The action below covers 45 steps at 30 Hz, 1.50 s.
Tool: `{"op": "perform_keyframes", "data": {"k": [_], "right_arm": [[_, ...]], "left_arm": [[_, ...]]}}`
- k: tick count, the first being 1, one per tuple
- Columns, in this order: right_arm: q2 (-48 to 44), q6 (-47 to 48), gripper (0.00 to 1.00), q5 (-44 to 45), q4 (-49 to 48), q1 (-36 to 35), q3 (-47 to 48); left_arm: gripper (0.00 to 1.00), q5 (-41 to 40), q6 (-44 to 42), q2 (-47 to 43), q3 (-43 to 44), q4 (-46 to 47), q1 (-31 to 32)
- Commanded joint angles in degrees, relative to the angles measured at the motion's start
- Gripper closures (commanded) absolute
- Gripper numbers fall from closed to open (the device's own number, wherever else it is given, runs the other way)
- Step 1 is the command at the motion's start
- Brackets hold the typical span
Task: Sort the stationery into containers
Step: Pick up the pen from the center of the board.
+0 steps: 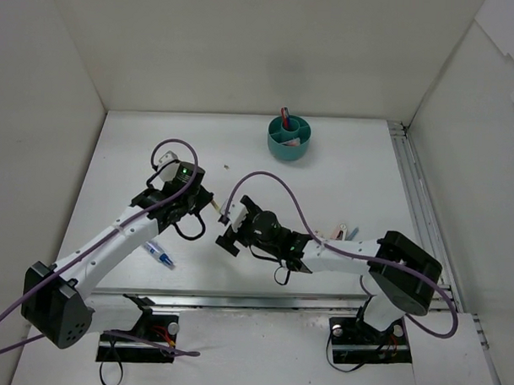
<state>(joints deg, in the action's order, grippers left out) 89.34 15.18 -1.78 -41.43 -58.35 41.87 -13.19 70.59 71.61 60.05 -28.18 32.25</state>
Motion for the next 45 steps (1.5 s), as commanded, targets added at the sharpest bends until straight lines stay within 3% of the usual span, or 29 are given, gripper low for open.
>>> {"op": "perform_keyframes", "data": {"k": [1, 9, 16, 20, 23, 26, 27, 31, 35, 36, 41, 45], "right_arm": [[2.49, 1.52, 0.1, 5.21, -11.82, -0.71, 4.18], [6.72, 0.12, 0.49, 11.18, -18.94, -1.24, 6.3], [7.25, 1.43, 0.78, 10.22, -21.41, -1.59, 7.09], [6.2, 1.87, 1.0, 8.38, -21.5, -1.68, 6.21], [5.84, 3.71, 1.0, 7.67, -21.5, -1.59, 5.68], [6.2, 4.85, 1.0, 10.04, -21.41, -1.33, 5.51], [5.67, 5.47, 1.0, 11.17, -21.41, -0.72, 5.25], [1.73, 6.52, 1.0, 7.6, -20.1, 5.06, 2.88], [-1.18, 10.99, 1.0, 3.82, -5.63, 11.91, 6.9], [-1.53, 12.14, 1.0, 2.93, 4.5, 13.07, 8.91], [1.44, 22.86, 1.0, -2.25, 33.88, 21.15, 25.52], [6.36, 28.85, 1.0, -1.56, 43.86, 25.47, 39.3]], "left_arm": [[1.0, -1.49, 2.27, -2.09, 0.15, 1.2, 0.45], [1.0, -1.22, 2.19, -3.06, -0.46, 1.47, 0.97], [1.0, -1.22, 1.92, -3.15, -1.17, 1.91, 0.97], [0.99, -1.22, 1.14, -3.23, -1.17, 1.99, 0.97], [0.86, -0.7, -1.05, -2.97, -1.08, 3.48, 0.97], [0.53, 0.0, -4.22, -2.97, -0.64, 4.37, 0.97], [0.36, 0.01, -4.93, -3.06, -0.55, 4.63, 0.97], [0.09, -2.01, -8.52, -5.42, -1.51, 4.89, 0.97], [0.0, -5.69, -10.38, -10.43, -5.11, 4.63, 0.45], [0.0, -6.4, -11.51, -12.7, -5.99, 4.72, -0.08], [0.0, -10.88, -13.98, -20.0, -10.04, 2.61, -3.15], [0.0, -13.53, -14.42, -22.13, -11.89, 1.38, -5.09]]}}
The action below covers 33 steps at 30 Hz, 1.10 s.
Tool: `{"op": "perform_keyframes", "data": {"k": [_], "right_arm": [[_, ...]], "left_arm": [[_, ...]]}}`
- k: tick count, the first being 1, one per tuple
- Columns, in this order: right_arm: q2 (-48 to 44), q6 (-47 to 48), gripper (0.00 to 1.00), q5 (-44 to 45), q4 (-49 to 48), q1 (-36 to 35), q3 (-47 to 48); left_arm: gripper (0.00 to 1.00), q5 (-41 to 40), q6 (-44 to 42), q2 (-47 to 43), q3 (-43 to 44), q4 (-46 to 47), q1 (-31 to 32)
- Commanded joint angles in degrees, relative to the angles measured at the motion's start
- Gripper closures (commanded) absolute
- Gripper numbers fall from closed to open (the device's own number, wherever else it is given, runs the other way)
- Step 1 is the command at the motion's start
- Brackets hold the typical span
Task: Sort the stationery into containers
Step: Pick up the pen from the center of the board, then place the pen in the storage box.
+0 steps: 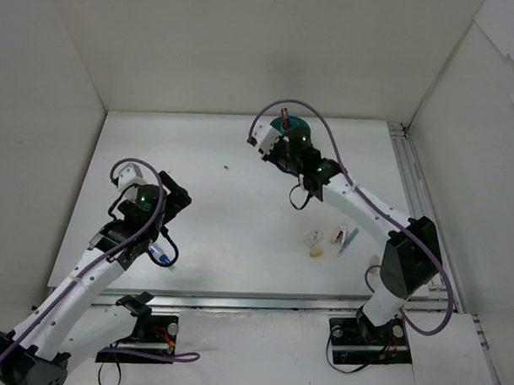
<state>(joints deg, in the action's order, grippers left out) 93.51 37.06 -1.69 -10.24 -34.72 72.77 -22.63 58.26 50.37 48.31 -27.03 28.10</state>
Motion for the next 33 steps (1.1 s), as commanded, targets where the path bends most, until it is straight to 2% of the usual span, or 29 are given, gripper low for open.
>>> {"op": "perform_keyframes", "data": {"k": [1, 2, 7, 8, 11, 14, 21, 26, 33], "right_arm": [[3.33, 9.59, 1.0, -2.78, 15.31, 3.5, 10.7], [4.91, 11.18, 1.0, -3.14, 19.69, 4.21, 12.9], [9.48, 23.66, 1.0, -1.3, 27.71, 9.39, 22.22], [12.1, 24.98, 1.0, -1.29, 32.6, 10.28, 24.41], [19.13, 29.38, 1.0, 1.32, 43.33, 11.6, 34.86], [24.32, 32.02, 1.0, 4.76, 48.02, 11.69, 44.18], [31.02, 36.32, 1.0, 7.58, 49.61, 11.6, 51.76], [36.47, 35.98, 1.0, 8.81, 49.35, 11.43, 56.42], [39.99, 35.54, 1.0, 8.99, 44.61, 11.17, 57.22]], "left_arm": [[0.0, -4.26, -1.92, -0.97, -0.32, -0.04, -1.81], [0.0, -3.91, -1.83, -0.8, -0.33, -0.13, -2.34], [0.0, -3.56, -3.15, -0.36, 0.29, -1.53, -4.53], [0.0, -3.47, -3.41, -0.45, 0.29, -1.54, -4.54], [0.0, -3.47, -4.2, -0.62, 0.38, -1.71, -5.77], [0.0, -3.03, -4.82, -0.27, -0.06, -0.84, -6.48], [0.0, -0.75, -5.0, 2.8, 0.29, 0.13, -8.85], [0.0, 1.62, -5.96, 5.7, 0.55, 1.27, -10.69], [0.0, 5.31, -6.4, 10.79, 1.25, 2.33, -11.75]]}}
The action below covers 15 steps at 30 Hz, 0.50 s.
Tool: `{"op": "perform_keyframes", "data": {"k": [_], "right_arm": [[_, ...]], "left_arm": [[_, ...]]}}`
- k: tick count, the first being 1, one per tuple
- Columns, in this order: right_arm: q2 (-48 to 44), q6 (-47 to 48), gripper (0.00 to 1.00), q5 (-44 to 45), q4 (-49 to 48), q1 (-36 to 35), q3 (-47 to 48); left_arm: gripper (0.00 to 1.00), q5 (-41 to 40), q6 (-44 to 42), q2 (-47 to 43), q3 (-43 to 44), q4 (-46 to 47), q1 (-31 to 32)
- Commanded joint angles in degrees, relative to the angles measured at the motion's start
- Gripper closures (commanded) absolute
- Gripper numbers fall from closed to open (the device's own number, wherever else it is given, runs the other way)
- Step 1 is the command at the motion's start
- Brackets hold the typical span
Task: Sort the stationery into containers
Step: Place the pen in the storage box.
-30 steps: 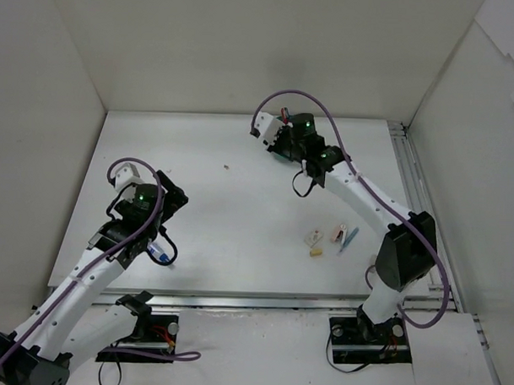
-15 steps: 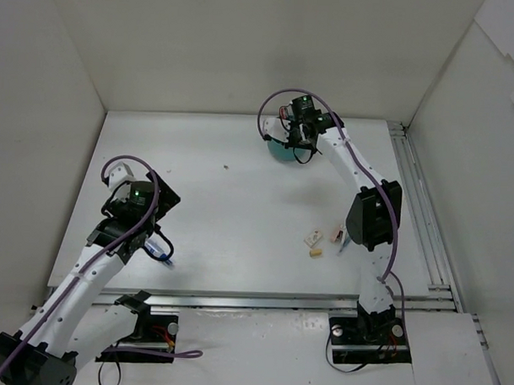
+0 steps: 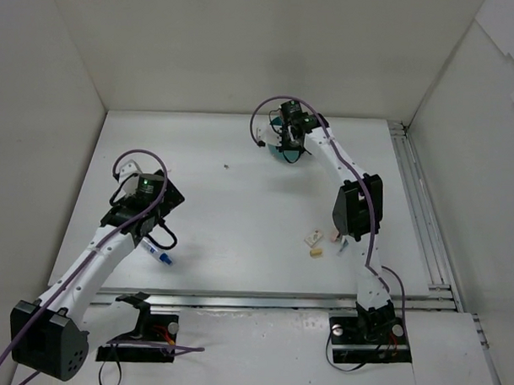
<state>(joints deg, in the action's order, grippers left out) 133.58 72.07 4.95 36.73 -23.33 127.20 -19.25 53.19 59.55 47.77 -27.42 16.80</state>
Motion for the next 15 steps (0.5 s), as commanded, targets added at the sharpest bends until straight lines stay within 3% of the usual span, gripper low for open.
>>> {"op": "perform_keyframes", "data": {"k": [1, 4, 5, 7, 10, 15], "right_arm": [[0.1, 0.52, 1.0, 2.34, -2.71, -0.22, 2.79], [0.72, -0.18, 0.85, 2.52, -4.47, -0.49, 2.88], [0.72, -0.87, 0.73, 2.52, -5.08, -0.49, 2.97], [0.46, -1.15, 0.61, 2.87, -5.79, -0.49, 3.23], [-1.12, -2.2, 0.54, 2.96, -5.88, -0.84, 3.5], [-6.91, -5.62, 0.31, 1.65, -6.23, -1.98, 2.18]], "left_arm": [[0.0, 2.19, -1.51, 2.23, 1.98, 2.81, -0.45], [0.0, 2.9, -1.95, 3.82, 2.85, 2.9, -0.98], [0.0, 3.16, -2.04, 3.82, 3.12, 3.07, -0.98], [0.0, 3.6, -2.56, 4.35, 3.47, 3.25, -0.98], [0.0, 4.39, -3.09, 4.52, 3.73, 3.78, -0.98], [0.0, 5.71, -3.7, 3.47, 3.65, 4.39, -0.98]]}}
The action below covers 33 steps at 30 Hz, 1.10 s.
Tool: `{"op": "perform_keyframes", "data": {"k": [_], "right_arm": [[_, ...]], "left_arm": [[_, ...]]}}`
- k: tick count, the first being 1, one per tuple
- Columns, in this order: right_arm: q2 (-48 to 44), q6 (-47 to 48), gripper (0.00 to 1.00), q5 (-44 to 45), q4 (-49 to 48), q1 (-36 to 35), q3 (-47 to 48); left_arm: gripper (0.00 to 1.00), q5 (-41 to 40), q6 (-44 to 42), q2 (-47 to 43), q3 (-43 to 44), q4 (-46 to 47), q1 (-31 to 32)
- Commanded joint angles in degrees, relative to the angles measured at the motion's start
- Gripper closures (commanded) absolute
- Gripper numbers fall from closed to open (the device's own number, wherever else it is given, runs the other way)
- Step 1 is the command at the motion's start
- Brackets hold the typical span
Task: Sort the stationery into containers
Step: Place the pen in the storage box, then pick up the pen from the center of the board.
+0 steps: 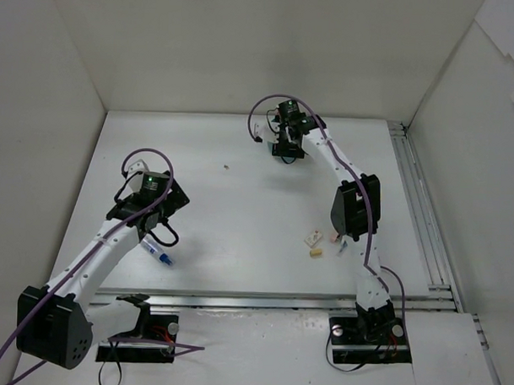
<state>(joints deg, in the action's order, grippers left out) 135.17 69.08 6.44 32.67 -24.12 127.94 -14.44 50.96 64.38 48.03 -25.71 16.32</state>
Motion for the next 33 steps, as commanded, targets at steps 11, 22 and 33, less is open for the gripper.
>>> {"op": "perform_keyframes", "data": {"k": [11, 22, 33], "right_arm": [[-28.54, -28.93, 0.02, 0.68, -16.02, 0.21, -18.31], [-70.21, -96.47, 0.02, 18.28, -28.82, 6.97, -71.41], [-73.83, -103.35, 0.02, -1.23, 1.87, 10.58, -80.01]], "left_arm": [[0.0, 2.66, -2.97, -11.02, -1.09, 3.65, -0.5], [0.0, 8.46, -8.24, -11.73, -2.76, 8.4, 0.03], [0.0, 11.8, -9.65, -10.68, -4.78, 10.16, 0.56]]}}
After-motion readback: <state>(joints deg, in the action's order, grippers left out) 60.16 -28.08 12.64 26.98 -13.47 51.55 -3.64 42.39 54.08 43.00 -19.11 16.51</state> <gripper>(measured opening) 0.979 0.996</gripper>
